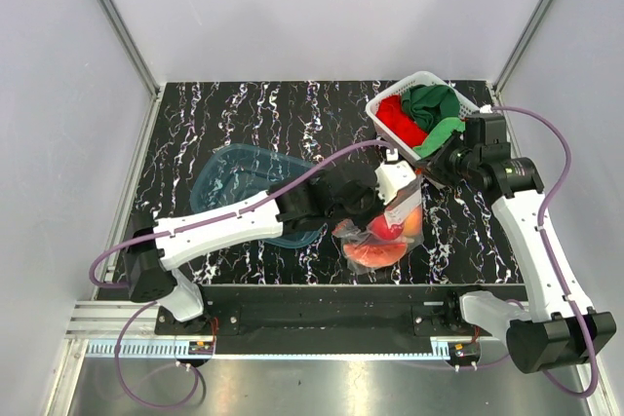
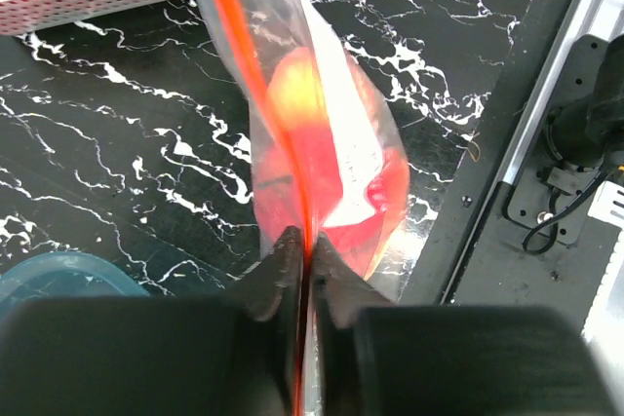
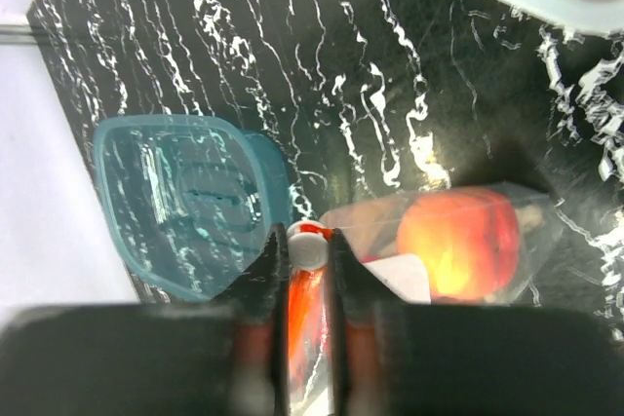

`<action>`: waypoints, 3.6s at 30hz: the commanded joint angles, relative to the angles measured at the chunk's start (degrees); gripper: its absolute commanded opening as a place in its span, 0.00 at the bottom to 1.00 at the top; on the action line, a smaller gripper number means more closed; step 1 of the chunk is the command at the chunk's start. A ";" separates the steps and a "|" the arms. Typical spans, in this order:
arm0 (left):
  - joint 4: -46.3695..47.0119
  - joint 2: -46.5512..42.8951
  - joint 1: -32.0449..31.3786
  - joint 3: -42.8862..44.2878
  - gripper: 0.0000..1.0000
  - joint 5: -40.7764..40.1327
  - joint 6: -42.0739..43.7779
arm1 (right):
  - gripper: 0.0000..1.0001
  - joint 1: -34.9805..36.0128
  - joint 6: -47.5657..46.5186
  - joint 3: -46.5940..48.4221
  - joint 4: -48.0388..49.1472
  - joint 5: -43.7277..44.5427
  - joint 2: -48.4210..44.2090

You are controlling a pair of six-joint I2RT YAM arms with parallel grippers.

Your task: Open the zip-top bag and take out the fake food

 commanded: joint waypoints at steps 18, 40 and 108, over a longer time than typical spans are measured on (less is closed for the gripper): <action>3.65 9.63 5.20 12.87 0.65 2.45 -10.89 | 0.00 2.34 -0.44 -0.12 -2.10 -5.23 -7.32; 12.69 3.04 15.32 3.83 0.00 42.37 -8.00 | 1.00 2.08 -24.26 -19.27 33.13 -20.70 -28.05; 18.50 -8.21 18.05 -4.27 0.67 47.58 -10.62 | 0.00 2.17 -13.89 -36.95 56.97 -40.57 -35.54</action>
